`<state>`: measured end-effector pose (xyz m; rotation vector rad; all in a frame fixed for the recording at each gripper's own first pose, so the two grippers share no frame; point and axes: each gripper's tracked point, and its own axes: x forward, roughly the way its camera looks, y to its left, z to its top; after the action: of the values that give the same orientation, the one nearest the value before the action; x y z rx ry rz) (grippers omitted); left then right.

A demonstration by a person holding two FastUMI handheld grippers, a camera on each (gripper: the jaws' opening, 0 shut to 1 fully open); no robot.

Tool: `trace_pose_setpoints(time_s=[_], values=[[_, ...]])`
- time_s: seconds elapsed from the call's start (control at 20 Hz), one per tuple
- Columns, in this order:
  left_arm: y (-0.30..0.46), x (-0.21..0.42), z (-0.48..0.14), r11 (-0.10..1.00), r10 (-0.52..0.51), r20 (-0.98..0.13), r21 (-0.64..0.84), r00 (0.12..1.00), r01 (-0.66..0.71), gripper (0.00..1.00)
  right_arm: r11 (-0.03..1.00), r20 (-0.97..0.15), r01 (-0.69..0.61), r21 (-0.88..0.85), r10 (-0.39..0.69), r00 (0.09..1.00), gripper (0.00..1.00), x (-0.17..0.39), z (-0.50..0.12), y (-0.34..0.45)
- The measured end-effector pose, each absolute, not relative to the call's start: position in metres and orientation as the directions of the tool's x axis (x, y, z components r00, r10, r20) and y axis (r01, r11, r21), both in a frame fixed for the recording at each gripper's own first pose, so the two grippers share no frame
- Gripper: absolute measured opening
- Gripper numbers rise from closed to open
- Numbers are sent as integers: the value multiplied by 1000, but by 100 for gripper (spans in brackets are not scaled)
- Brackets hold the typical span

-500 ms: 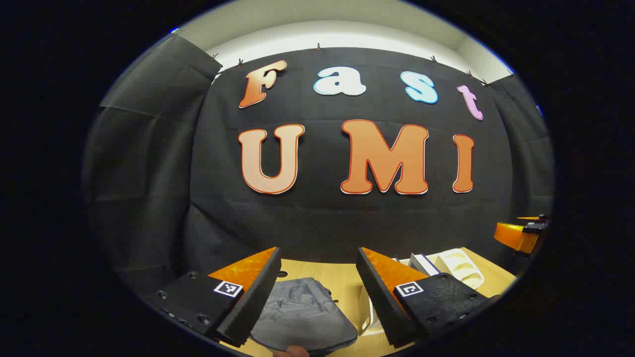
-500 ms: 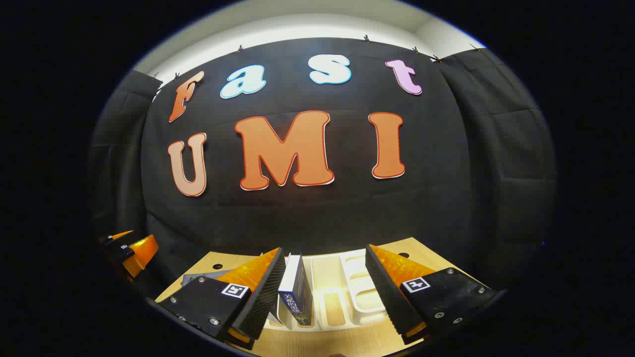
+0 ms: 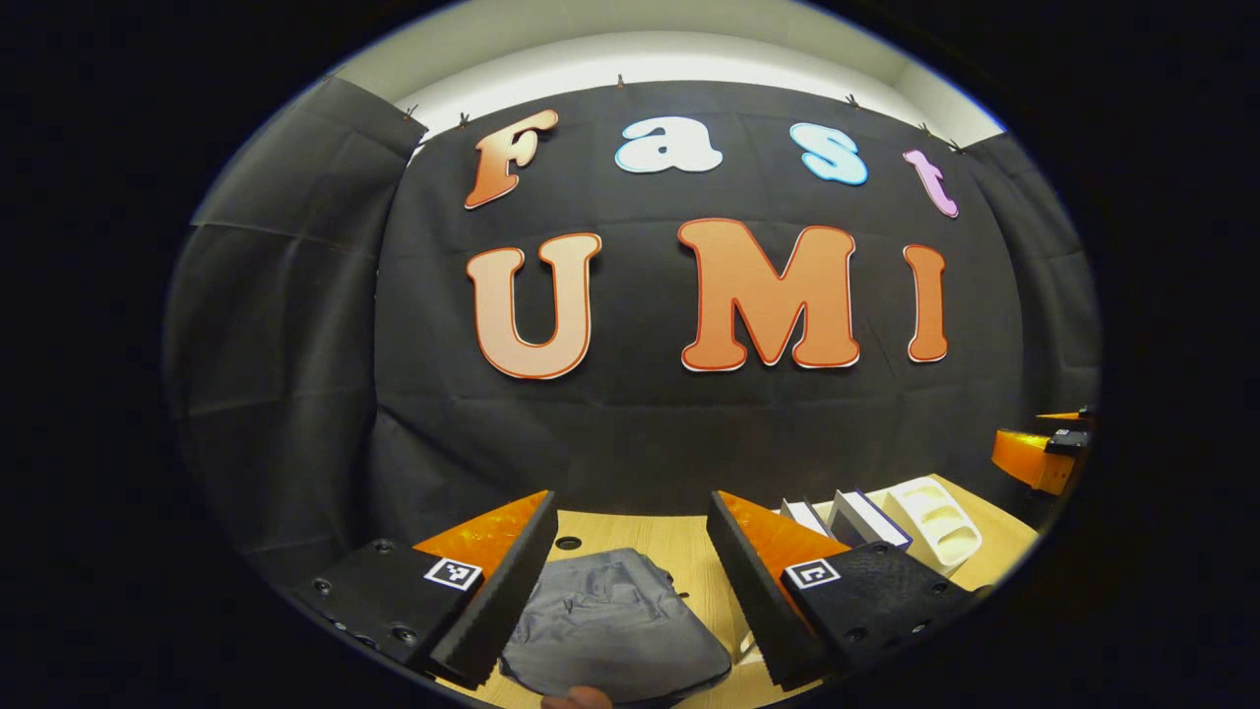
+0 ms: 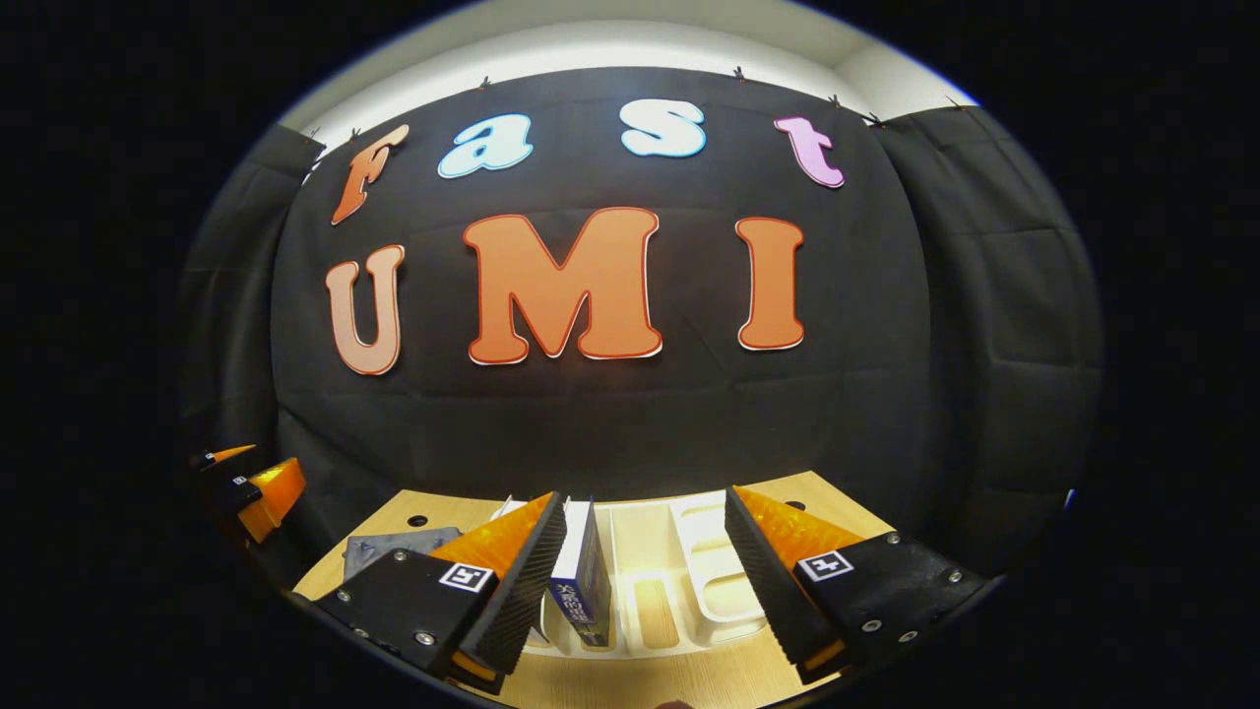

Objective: Open the schoolbag, grab two books from the bookshelf and put them into the schoolbag.

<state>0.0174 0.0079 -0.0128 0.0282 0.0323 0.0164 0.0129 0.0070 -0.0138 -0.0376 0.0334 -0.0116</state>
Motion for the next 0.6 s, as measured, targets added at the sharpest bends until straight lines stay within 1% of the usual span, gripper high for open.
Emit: trace_pose_setpoints(time_s=[0.1,0.2,0.4,0.6], values=[[13,19,-18,999,38,-33,11,999,-38,95,999,-63,1,-38,-3,998,96,11,-20,9],[13,19,-21,1000,23,-40,-5,999,-23,96,999,-51,18,-51,-20,998,97,7,-18,5],[14,16,-13,999,28,-4,35,1000,-27,96,999,-55,13,-49,-16,998,97,1,-18,10],[19,7,-12,994,19,7,109,1000,-19,95,998,-60,8,-58,-12,998,96,-3,-23,12]])
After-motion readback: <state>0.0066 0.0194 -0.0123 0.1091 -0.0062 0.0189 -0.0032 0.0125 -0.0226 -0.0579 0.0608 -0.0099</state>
